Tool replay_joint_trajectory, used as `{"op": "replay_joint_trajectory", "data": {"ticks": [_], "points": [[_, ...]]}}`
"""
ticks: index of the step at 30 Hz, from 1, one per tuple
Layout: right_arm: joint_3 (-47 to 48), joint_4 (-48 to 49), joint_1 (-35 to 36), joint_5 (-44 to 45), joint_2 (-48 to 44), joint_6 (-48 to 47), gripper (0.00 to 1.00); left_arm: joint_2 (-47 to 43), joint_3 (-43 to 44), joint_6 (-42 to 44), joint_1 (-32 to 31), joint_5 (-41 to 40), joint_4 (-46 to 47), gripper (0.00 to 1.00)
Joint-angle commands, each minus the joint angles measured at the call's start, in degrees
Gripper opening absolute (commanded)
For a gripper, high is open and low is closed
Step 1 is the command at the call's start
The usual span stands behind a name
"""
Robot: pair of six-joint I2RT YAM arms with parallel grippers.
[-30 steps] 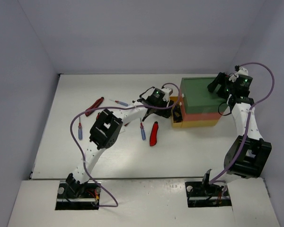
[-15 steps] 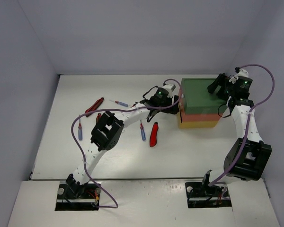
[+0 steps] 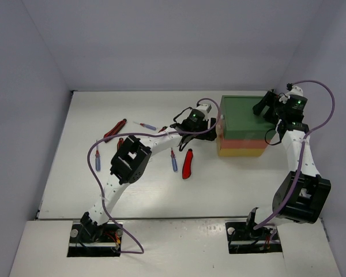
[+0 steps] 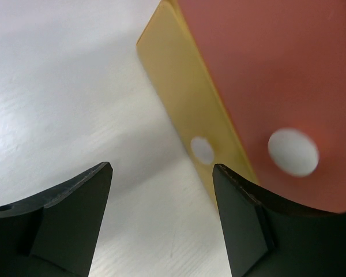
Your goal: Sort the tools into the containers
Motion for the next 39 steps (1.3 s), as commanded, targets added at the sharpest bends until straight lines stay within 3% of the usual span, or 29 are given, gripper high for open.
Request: {"op": "replay_joint_trajectory", "data": {"ticks": [1,4,9,13,21,39], "points": [[-1.3,-4.3,1.6,-2.2,-2.2,1.2,0.82,-11.0,-3.5,0.4,1.3,-1.7,1.5,0.68],[-1.6,-4.3,1.6,-2.4,-2.5,1.2,0.82,-13.5,-7.1,1.1,3.0,-0.5,2.9,0.68],[-1.5,-4.3,1.6,-3.3,-2.4,1.3,0.82,-15.1,-9.5,9.3,4.9,11.1,6.8,0.66],[-1.0,-4.4,1.6,-3.6,-2.1,1.1,0.83,-13.4,-7.3,15.8,5.7,20.1,7.6,0.66],[0.2,-4.4,1.6,-5.1,-0.8,1.0,0.83,-7.2,-0.2,15.2,6.2,33.9,11.0,0.59],[0.6,-4.4,2.3,-6.9,0.2,1.0,0.83,-3.3,2.6,32.7,6.2,40.4,15.3,0.59]]}}
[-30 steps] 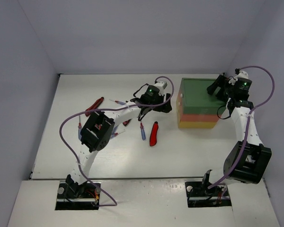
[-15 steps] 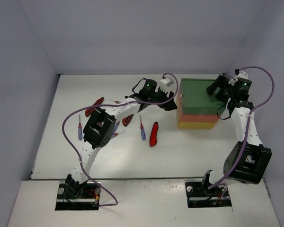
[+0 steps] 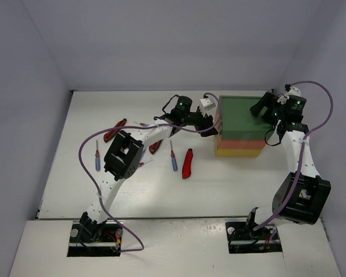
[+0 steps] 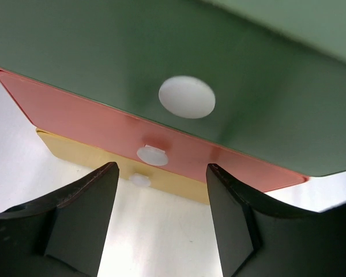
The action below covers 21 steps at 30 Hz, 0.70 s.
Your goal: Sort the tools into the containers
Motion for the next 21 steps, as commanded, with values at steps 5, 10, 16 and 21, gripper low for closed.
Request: {"op": "replay_joint_trajectory", "data": {"ticks": [5,10,16,21], "points": [[1.0,-3.0,2.3,-4.3,0.9,0.1,0.82,0.9,5.1,10.3,-0.1,2.3,4.8,0.59],[0.8,-3.0,2.6,-3.7,0.7,-0.2,0.82,1.3,6.2,12.6,-0.1,2.8,4.8,0.59],[0.8,-3.0,2.7,-3.2,0.6,-0.4,0.82,-0.4,5.1,17.8,0.0,4.1,4.7,0.59],[0.8,-3.0,2.7,-3.1,0.6,-0.4,0.82,-1.0,5.6,19.7,0.1,6.9,4.7,0.59]]}}
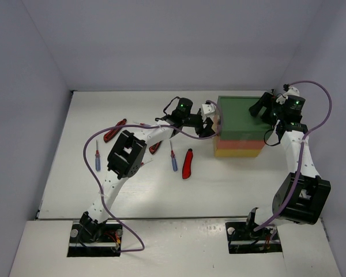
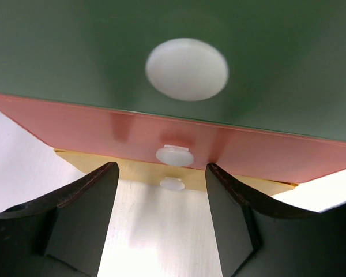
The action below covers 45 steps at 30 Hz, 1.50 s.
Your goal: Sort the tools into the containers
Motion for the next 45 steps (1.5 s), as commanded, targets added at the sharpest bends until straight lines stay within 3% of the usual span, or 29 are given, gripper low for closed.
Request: {"op": "replay_joint_trajectory", "data": {"ticks": [1,7,15,24,28,45], "points": [[0.8,-3.0,2.0,-3.1,0.6,-0.2,0.82,-5.0,3.2,4.1,0.0,5.0,4.5,0.59],[0.7,-3.0,2.0,-2.4,0.4,-0.6,0.82,-4.8,4.3,4.0,0.2,5.8,4.5,0.57],[0.5,-3.1,2.0,-2.0,0.0,-0.7,0.82,-5.3,5.0,-1.3,1.3,7.7,8.7,0.46],[0.8,-3.0,2.1,-1.7,0.2,-0.7,0.82,-4.1,5.2,-3.1,1.2,9.4,8.7,0.19],[0.7,-3.1,2.0,-0.4,-0.2,-0.8,0.82,-4.8,3.8,-3.1,1.3,9.3,8.7,0.00],[-1.3,-3.1,0.6,8.1,-3.0,-1.1,0.73,-14.5,-10.5,-2.7,6.1,7.2,10.9,0.00]]}}
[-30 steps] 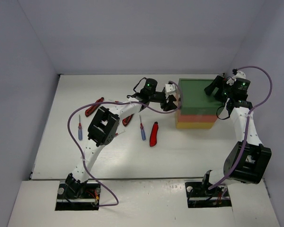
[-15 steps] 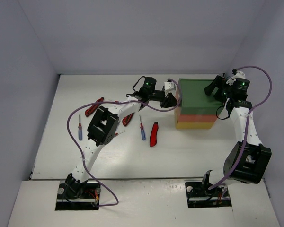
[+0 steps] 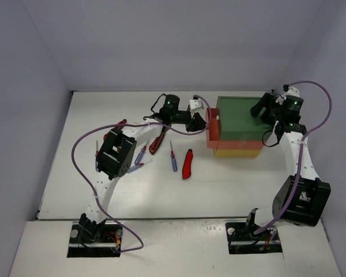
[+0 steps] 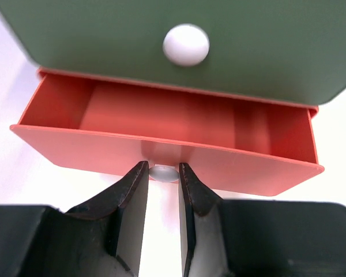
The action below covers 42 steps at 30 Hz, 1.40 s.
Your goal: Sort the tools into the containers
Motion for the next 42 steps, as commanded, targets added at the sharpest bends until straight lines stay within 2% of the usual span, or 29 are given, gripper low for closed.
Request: {"op": "replay_joint_trajectory", "data": {"ticks": [1,12,20,22,26,31,34,37,42], "points": [[-1.1,-2.9,-0.3,4.1,-2.2,-1.1,0.73,-8.6,-2.8,0.7,1.8,0.7,5.3,0.00],[-1.0,-3.2,-0.9,5.3,-3.1,-2.0,0.74,-16.5,-15.4,4.0,3.7,0.1,5.4,0.00],[-0.3,-3.6,-1.0,4.8,-3.4,-2.8,0.75,-18.5,-18.4,4.2,4.8,-1.0,5.5,0.00],[-0.1,-3.7,-1.0,4.8,-3.7,-3.1,0.77,-19.0,-18.6,4.2,4.9,-1.8,5.6,0.08],[1.6,-4.6,-1.0,4.4,-4.0,-3.4,0.79,-20.4,-19.5,4.7,5.0,-3.3,5.6,0.18],[4.0,-5.9,-0.8,3.6,-4.3,-4.3,0.81,-23.0,-21.6,4.8,5.0,-6.6,5.6,0.45],[6.1,-7.2,-0.5,3.9,-4.0,-5.0,0.82,-25.4,-22.8,5.2,5.1,-8.7,5.6,0.51],[8.3,-8.1,0.1,5.0,-4.1,-5.6,0.84,-27.2,-24.3,4.8,5.0,-10.8,5.6,0.61],[14.7,-10.4,5.1,9.4,-4.7,-7.6,0.85,-33.4,-27.4,0.8,5.2,-19.6,5.6,0.63]]}}
